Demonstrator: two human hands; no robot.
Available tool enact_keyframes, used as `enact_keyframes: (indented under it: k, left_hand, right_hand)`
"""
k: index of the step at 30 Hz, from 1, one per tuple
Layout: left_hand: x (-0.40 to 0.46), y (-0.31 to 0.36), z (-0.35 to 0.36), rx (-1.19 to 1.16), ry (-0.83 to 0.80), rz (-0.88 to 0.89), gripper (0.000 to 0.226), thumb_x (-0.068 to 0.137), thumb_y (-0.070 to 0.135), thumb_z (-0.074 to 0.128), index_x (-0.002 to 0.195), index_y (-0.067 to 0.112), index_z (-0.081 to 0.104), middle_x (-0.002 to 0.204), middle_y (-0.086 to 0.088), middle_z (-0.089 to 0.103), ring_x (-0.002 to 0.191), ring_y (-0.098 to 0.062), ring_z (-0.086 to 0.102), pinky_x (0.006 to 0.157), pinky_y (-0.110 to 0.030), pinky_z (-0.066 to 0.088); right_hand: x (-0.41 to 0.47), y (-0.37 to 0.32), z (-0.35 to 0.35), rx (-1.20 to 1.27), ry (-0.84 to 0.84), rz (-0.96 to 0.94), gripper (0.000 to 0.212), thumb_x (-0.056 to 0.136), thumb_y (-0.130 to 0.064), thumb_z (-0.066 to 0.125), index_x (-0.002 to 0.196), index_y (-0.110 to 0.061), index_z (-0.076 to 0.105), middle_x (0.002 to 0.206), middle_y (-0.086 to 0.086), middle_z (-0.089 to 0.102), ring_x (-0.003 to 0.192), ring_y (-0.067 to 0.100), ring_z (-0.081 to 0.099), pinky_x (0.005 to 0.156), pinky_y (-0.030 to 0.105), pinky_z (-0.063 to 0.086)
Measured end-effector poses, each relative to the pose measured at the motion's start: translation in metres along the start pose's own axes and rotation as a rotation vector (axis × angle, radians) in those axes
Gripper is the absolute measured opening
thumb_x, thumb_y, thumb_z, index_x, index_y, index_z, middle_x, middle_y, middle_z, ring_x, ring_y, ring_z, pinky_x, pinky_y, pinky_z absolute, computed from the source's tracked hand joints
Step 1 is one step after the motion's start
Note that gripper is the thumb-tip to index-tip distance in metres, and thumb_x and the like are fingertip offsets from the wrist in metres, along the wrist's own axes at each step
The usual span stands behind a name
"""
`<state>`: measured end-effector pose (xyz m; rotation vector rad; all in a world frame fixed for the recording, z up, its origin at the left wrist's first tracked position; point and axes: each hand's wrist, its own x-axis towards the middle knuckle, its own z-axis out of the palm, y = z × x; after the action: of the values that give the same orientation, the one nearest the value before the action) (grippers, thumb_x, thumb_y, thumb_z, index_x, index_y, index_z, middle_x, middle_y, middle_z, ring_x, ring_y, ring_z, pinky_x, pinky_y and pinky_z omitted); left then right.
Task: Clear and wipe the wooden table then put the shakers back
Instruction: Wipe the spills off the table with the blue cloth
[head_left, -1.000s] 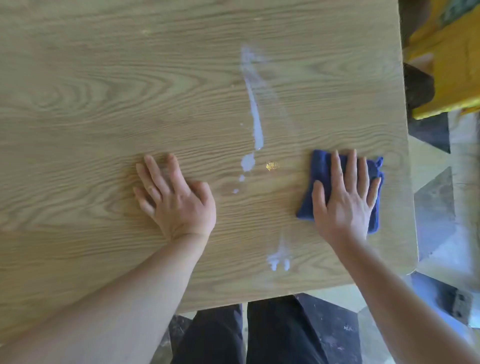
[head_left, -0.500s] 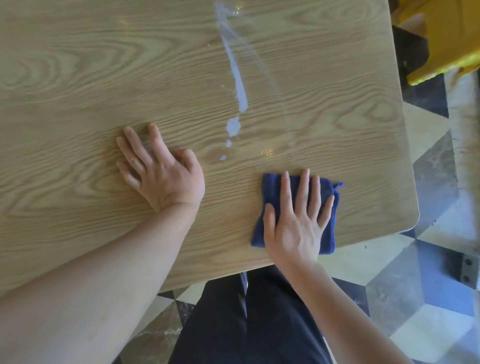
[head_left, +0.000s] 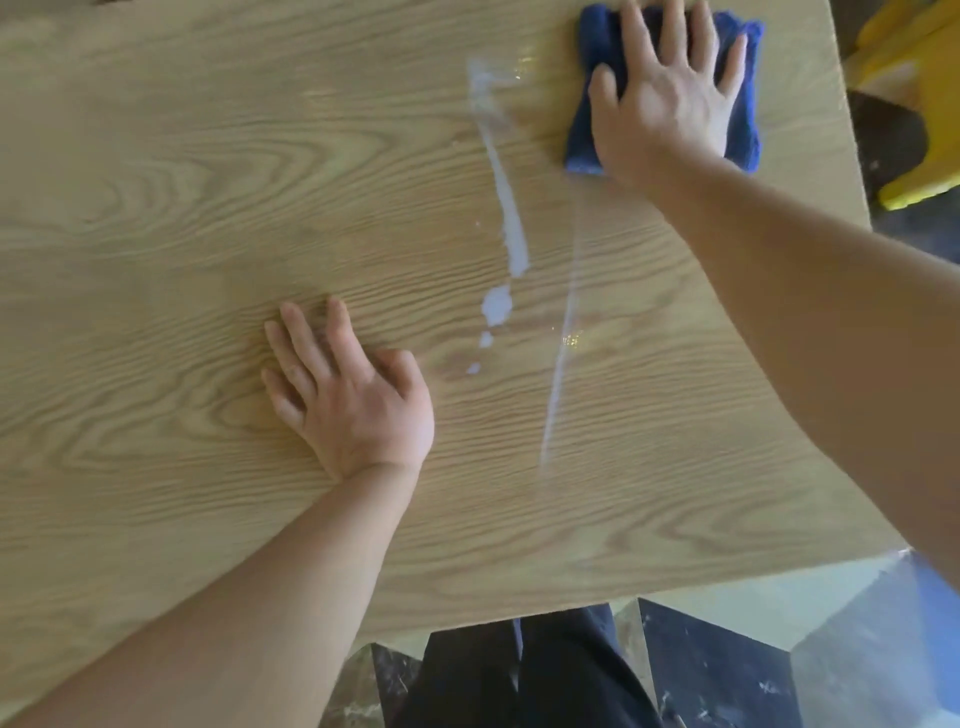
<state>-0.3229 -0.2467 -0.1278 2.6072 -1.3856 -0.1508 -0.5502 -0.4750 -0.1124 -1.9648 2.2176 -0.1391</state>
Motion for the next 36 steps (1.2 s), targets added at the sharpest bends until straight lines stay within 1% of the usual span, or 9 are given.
enact_keyframes:
  k: [4,7,12,15,19,25,29,33,36]
  left_hand:
    - [0.0,-0.001,0.0,-0.006,-0.007,-0.002,0.066,0.084,0.035,0.037,0.15,0.024,0.035,0.167,-0.012,0.021,0.156,-0.032,0.014,0.124,-0.057,0.012]
    - [0.0,0.001,-0.002,-0.008,-0.015,-0.002,0.067,0.084,0.035,0.038,0.15,0.024,0.034,0.167,-0.012,0.02,0.156,-0.031,0.014,0.124,-0.057,0.012]
    - [-0.001,0.002,-0.006,-0.018,-0.018,-0.005,0.067,0.084,0.031,0.042,0.15,0.021,0.037,0.167,-0.014,0.021,0.156,-0.033,0.014,0.124,-0.058,0.012]
    - [-0.001,0.002,-0.006,-0.014,-0.031,-0.019,0.067,0.085,0.031,0.042,0.151,0.022,0.036,0.167,-0.013,0.019,0.156,-0.032,0.012,0.124,-0.057,0.011]
    - [-0.001,0.002,-0.007,0.002,-0.046,-0.012,0.068,0.084,0.033,0.043,0.152,0.022,0.036,0.168,-0.012,0.019,0.156,-0.032,0.012,0.124,-0.056,0.011]
    - [0.0,0.002,-0.005,0.018,-0.027,-0.013,0.066,0.086,0.028,0.048,0.151,0.02,0.037,0.167,-0.014,0.021,0.156,-0.034,0.015,0.123,-0.057,0.013]
    - [0.0,0.001,-0.005,0.019,-0.043,-0.01,0.068,0.086,0.03,0.046,0.152,0.021,0.034,0.167,-0.014,0.018,0.156,-0.034,0.013,0.123,-0.057,0.011]
    - [0.001,0.001,-0.005,0.007,-0.066,-0.02,0.069,0.085,0.034,0.044,0.152,0.023,0.033,0.168,-0.012,0.017,0.156,-0.032,0.011,0.123,-0.055,0.007]
    - [0.0,0.0,-0.003,0.007,-0.049,-0.018,0.069,0.085,0.034,0.044,0.152,0.02,0.036,0.167,-0.014,0.02,0.156,-0.033,0.013,0.123,-0.056,0.01]
  right_hand:
    - [0.006,0.0,0.0,0.012,-0.012,-0.002,0.067,0.095,-0.052,0.022,0.158,-0.028,0.022,0.168,0.005,0.014,0.155,0.026,0.009,0.123,0.056,0.0]
    - [-0.028,0.002,0.0,0.008,-0.071,-0.067,0.068,0.096,-0.051,0.025,0.159,-0.027,0.02,0.168,0.006,0.013,0.155,0.027,0.008,0.123,0.057,0.001]
    - [-0.191,0.006,0.003,-0.038,-0.117,-0.191,0.065,0.097,-0.049,0.038,0.157,-0.026,0.028,0.166,0.008,0.021,0.154,0.027,0.014,0.123,0.057,0.01]
    - [-0.305,0.021,0.006,-0.066,-0.205,-0.215,0.07,0.097,-0.051,0.041,0.16,-0.028,0.02,0.168,0.006,0.014,0.156,0.026,0.008,0.124,0.057,0.008]
    - [-0.366,0.033,0.007,-0.094,-0.294,-0.254,0.075,0.093,-0.053,0.044,0.159,-0.033,0.015,0.168,0.003,0.011,0.156,0.025,0.01,0.124,0.057,0.008]
    - [-0.296,0.03,0.008,-0.129,-0.276,-0.335,0.073,0.094,-0.054,0.041,0.159,-0.036,0.013,0.168,0.002,0.014,0.155,0.026,0.013,0.123,0.058,0.01]
    - [-0.187,0.006,0.008,-0.119,-0.161,-0.245,0.066,0.096,-0.051,0.036,0.157,-0.032,0.025,0.166,0.005,0.021,0.154,0.026,0.016,0.123,0.057,0.006]
    - [-0.056,-0.017,0.008,-0.08,-0.081,-0.128,0.065,0.096,-0.052,0.03,0.158,-0.033,0.022,0.168,0.001,0.015,0.154,0.024,0.012,0.124,0.056,0.005]
    - [0.027,-0.033,0.003,-0.042,-0.056,-0.055,0.066,0.095,-0.052,0.024,0.158,-0.033,0.02,0.168,0.001,0.012,0.155,0.024,0.008,0.124,0.056,0.002]
